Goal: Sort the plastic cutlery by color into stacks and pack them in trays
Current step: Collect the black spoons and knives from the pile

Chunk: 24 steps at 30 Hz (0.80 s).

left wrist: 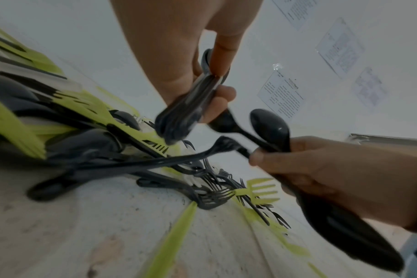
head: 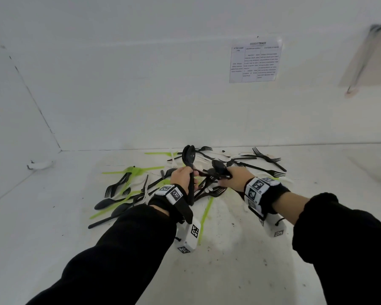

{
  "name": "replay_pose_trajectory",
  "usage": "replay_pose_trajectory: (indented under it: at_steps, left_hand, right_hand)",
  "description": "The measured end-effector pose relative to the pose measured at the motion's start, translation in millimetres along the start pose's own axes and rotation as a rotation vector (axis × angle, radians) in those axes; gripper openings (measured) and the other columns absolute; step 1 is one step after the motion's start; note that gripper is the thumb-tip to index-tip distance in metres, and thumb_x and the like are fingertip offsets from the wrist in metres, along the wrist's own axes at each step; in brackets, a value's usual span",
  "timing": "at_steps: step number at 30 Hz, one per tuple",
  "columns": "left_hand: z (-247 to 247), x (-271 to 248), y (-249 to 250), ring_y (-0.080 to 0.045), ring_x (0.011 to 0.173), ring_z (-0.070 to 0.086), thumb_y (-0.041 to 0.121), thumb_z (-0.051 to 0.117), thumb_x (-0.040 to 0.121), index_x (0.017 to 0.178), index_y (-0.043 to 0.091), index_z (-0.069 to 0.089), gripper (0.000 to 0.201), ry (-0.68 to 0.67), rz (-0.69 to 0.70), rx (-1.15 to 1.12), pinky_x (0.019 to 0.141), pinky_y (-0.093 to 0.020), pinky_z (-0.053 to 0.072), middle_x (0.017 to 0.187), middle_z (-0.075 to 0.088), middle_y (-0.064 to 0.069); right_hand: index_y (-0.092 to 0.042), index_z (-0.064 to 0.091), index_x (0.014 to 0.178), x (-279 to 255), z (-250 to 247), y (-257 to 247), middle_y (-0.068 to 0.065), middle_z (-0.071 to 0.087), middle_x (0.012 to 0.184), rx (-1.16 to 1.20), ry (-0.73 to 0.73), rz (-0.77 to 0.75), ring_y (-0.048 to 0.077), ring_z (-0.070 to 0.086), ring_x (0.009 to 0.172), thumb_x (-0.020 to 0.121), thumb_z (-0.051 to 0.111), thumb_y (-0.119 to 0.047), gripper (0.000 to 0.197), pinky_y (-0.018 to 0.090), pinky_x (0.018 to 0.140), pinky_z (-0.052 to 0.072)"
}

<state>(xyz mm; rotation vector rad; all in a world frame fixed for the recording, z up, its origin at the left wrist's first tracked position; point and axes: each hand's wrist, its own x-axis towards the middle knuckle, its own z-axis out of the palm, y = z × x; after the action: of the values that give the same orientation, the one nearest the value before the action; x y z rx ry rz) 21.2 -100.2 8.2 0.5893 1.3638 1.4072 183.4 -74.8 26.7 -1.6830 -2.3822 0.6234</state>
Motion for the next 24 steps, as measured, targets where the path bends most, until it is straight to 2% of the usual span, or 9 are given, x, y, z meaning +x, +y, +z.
replay_pose_trajectory:
  at_steps: [3,4,6,7,8,12,15,20,24]
  left_hand:
    - [-9,1,-1,-0.011,0.032,0.04,0.004,0.036,0.093,0.073,0.01,0.05,0.025,0.006,-0.005,0.028,0.037,-0.014,0.031,0.063,0.05,-0.005]
    - [-12,2,-1,-0.01,0.031,0.039,0.004,0.036,0.093,0.073,0.01,0.05,0.025,0.011,-0.009,0.037,0.037,-0.014,0.031,0.063,0.05,-0.005]
    - [-16,4,-2,-0.008,0.028,0.039,0.005,0.036,0.094,0.074,0.011,0.049,0.025,0.018,-0.026,0.052,0.037,-0.014,0.031,0.064,0.05,-0.004]
    - [-18,4,-2,-0.008,0.028,0.039,0.005,0.036,0.094,0.074,0.011,0.048,0.025,0.016,-0.034,0.057,0.037,-0.014,0.031,0.065,0.05,-0.004]
    - [-20,5,-2,-0.009,0.028,0.039,0.005,0.035,0.094,0.073,0.011,0.048,0.025,0.012,-0.037,0.059,0.036,-0.014,0.031,0.065,0.05,-0.004]
    - [-25,8,-1,-0.014,0.036,0.04,0.005,0.036,0.094,0.07,0.009,0.049,0.027,0.013,-0.026,0.061,0.036,-0.016,0.031,0.065,0.049,-0.007]
    - [-30,12,1,-0.012,0.036,0.039,0.005,0.035,0.094,0.074,0.01,0.048,0.025,-0.001,-0.013,0.033,0.037,-0.015,0.031,0.066,0.049,-0.005]
    - [-38,21,4,-0.008,0.028,0.038,0.004,0.034,0.093,0.075,0.012,0.048,0.024,-0.003,-0.004,0.044,0.033,-0.014,0.03,0.063,0.048,-0.003]
    - [-40,24,4,-0.008,0.028,0.037,0.004,0.033,0.094,0.076,0.011,0.046,0.023,-0.01,-0.009,0.047,0.034,-0.012,0.029,0.062,0.047,-0.003]
  right_hand:
    - [-0.019,0.051,0.085,-3,4,6,-0.005,0.047,0.067,0.149,-0.047,0.04,0.013,0.049,0.062,0.09,0.056,-0.033,0.016,0.006,0.039,0.035]
    - [-0.021,0.048,0.084,-5,8,6,-0.006,0.043,0.066,0.17,-0.073,0.069,0.009,0.043,0.058,0.092,0.053,-0.035,0.017,0.006,0.038,0.035]
    - [-0.02,0.049,0.101,-5,19,9,0.0,0.054,0.081,0.15,-0.065,0.085,0.015,0.053,0.071,0.097,0.043,-0.039,0.02,0.014,0.058,0.043]
    - [-0.015,0.05,0.112,-3,23,10,0.008,0.06,0.095,0.126,-0.027,0.071,0.024,0.057,0.088,0.098,0.039,-0.036,0.028,0.023,0.072,0.043]
    - [-0.011,0.05,0.116,0,26,13,0.014,0.06,0.104,0.096,-0.008,0.041,0.028,0.057,0.098,0.099,0.038,-0.032,0.029,0.027,0.077,0.039]
    - [-0.015,0.044,0.097,5,25,14,0.01,0.051,0.089,-0.038,-0.062,-0.107,0.022,0.049,0.085,0.098,0.041,-0.015,0.003,0.025,0.07,0.031]
    - [-0.005,0.053,0.113,10,18,16,0.013,0.054,0.111,-0.201,-0.057,-0.239,0.026,0.052,0.104,0.094,0.045,-0.01,0.021,0.028,0.083,0.034]
    - [-0.023,0.052,0.128,14,10,9,0.0,0.054,0.124,-0.502,-0.124,-0.431,0.024,0.055,0.111,0.087,0.047,-0.014,0.042,0.03,0.088,0.045]
    - [-0.026,0.055,0.127,23,24,-2,0.002,0.047,0.128,-0.616,-0.247,-0.527,0.025,0.054,0.111,0.09,0.053,-0.02,0.038,0.032,0.091,0.044]
